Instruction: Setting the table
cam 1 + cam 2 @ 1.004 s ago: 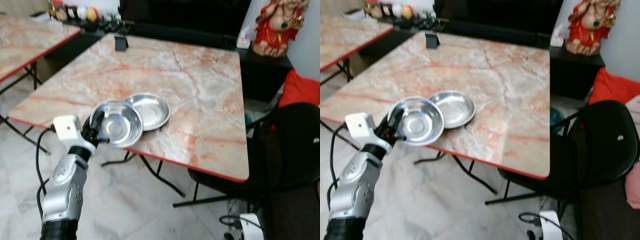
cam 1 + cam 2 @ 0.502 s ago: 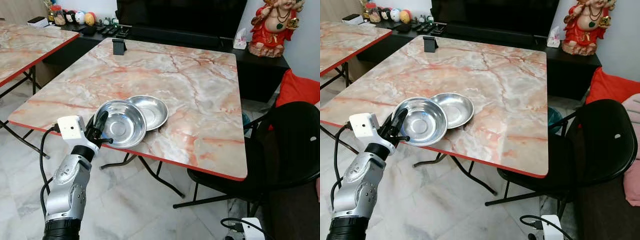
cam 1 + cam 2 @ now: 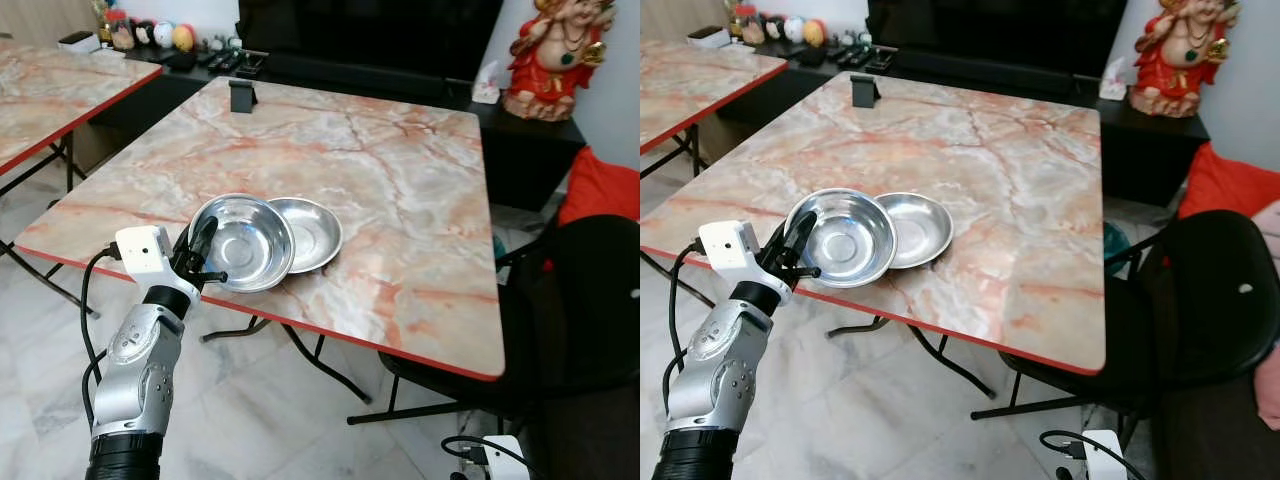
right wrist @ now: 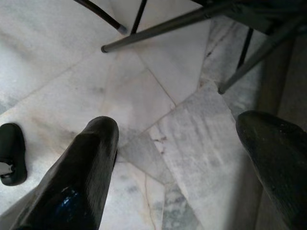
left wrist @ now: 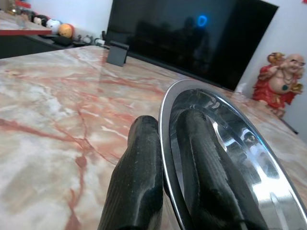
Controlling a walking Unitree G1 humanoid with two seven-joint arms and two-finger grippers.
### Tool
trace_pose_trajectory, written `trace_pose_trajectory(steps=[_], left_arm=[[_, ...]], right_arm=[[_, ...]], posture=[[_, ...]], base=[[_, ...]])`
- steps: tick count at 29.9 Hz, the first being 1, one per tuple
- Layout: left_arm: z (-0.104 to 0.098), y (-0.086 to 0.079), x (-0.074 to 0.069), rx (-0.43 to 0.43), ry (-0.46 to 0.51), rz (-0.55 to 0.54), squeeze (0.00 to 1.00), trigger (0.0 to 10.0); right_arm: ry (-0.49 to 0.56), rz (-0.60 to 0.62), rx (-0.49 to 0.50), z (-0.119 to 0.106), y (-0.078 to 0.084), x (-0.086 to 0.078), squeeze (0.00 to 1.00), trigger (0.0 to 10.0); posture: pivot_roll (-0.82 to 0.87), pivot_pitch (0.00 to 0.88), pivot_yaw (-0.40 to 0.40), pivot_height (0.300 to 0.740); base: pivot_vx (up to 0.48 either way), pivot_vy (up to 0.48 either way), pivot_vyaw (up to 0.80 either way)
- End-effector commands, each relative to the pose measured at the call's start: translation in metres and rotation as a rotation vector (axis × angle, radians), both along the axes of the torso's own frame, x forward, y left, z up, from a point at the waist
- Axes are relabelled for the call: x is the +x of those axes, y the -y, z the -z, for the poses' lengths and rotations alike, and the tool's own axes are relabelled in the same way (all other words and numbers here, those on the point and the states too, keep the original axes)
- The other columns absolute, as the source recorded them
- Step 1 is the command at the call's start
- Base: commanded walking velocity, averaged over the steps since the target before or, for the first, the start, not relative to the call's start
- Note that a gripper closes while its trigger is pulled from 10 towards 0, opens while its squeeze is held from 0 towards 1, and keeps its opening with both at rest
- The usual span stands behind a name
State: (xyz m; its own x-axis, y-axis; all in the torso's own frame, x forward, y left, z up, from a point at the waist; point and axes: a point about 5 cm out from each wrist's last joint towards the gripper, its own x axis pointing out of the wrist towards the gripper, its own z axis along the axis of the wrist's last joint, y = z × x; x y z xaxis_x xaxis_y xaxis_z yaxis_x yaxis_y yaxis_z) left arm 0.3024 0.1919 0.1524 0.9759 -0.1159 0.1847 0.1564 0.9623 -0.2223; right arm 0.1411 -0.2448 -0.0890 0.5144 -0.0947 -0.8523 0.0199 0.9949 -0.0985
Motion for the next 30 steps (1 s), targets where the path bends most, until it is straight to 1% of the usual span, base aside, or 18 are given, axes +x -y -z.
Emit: trace_pose_trajectory(steps=[1,17,21,23,26,27,29,30], left_arm=[[-0.009,0.004,0.003,0.0,0.033,0.023,0.0,10.0],[-0.012,0.006,0.004,-0.003,0.045,0.03,0.0,10.0],[-0.011,0.003,0.005,-0.044,0.027,0.013,0.0,10.0],[-0.01,0.0,0.004,-0.109,0.018,0.002,0.0,10.0],[-0.011,-0.009,0.003,-0.274,0.014,-0.018,0.0,10.0],[-0.013,-0.015,0.002,-0.344,0.023,-0.027,0.0,10.0],[-0.015,-0.021,0.0,-0.38,0.026,-0.025,0.0,10.0],[-0.015,-0.021,0.0,-0.38,0.026,-0.025,0.0,10.0]], right_arm=[[0.0,0.003,0.0,-0.001,0.002,0.0,0.0,10.0],[-0.004,0.0,0.003,0.0,0.001,0.0,0.0,10.0],[-0.006,0.0,0.003,0.0,0.001,0.0,0.0,10.0],[-0.006,0.0,0.004,0.0,0.001,0.0,0.0,10.0],[-0.006,0.001,0.005,0.0,0.001,0.0,0.0,10.0],[-0.006,0.0,0.005,0.0,0.001,0.0,0.0,10.0],[-0.007,-0.001,0.005,0.0,0.001,0.001,0.0,10.0],[-0.007,-0.001,0.005,0.0,0.001,0.001,0.0,10.0]], posture=[[0.06,0.0,-0.06,0.74],[0.06,0.0,-0.06,0.74],[0.06,0.0,-0.06,0.74],[0.06,0.0,-0.059,0.74],[0.06,0.0,-0.06,0.74],[0.06,0.0,-0.059,0.74],[0.06,0.0,-0.058,0.74],[0.06,0.0,-0.058,0.74]], base=[[0.289,0.0,0.0],[0.297,0.0,0.0],[0.068,0.0,0.0],[0.0,0.0,0.0],[0.0,0.0,0.0],[0.0,0.0,0.0],[0.0,0.0,0.0],[0.0,0.0,0.0]])
